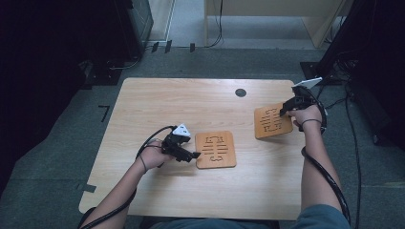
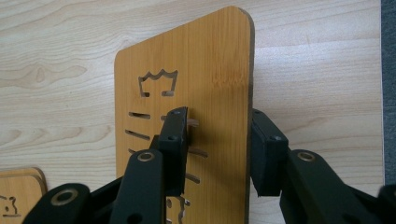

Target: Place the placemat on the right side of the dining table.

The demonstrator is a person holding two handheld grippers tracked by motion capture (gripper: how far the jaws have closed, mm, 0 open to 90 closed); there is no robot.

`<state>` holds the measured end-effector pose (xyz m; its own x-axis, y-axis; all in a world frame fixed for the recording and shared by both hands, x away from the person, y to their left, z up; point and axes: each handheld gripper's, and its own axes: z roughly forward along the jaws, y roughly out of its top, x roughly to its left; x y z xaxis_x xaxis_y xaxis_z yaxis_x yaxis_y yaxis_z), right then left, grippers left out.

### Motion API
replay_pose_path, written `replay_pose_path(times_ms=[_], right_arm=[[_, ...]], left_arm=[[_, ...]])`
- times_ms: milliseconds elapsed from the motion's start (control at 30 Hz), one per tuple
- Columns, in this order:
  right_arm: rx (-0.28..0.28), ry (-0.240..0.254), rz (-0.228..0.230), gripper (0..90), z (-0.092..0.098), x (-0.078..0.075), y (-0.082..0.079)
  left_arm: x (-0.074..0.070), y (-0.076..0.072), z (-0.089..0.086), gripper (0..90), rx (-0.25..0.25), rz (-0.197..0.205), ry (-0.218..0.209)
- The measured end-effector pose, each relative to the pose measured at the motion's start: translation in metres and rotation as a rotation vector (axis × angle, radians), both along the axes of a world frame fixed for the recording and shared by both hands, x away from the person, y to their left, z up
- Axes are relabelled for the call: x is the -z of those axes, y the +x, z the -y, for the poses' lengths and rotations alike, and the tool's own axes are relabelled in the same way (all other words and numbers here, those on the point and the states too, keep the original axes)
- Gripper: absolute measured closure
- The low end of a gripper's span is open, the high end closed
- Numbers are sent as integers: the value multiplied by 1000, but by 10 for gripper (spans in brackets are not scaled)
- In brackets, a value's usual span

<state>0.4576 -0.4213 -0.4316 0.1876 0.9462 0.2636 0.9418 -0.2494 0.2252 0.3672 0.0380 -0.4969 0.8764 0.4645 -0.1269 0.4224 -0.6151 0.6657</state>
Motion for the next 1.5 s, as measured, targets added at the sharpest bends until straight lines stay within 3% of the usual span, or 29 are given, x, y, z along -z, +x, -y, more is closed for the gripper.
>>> replay_pose_path(times_ms=[300,1500], right_arm=[[-3,-1,6,611,0,5,-1],[4,119,42,584,15,35,-8]], left_arm=[[1,0,0,163,-3,0,2],[1,0,1,164,5,6,6]])
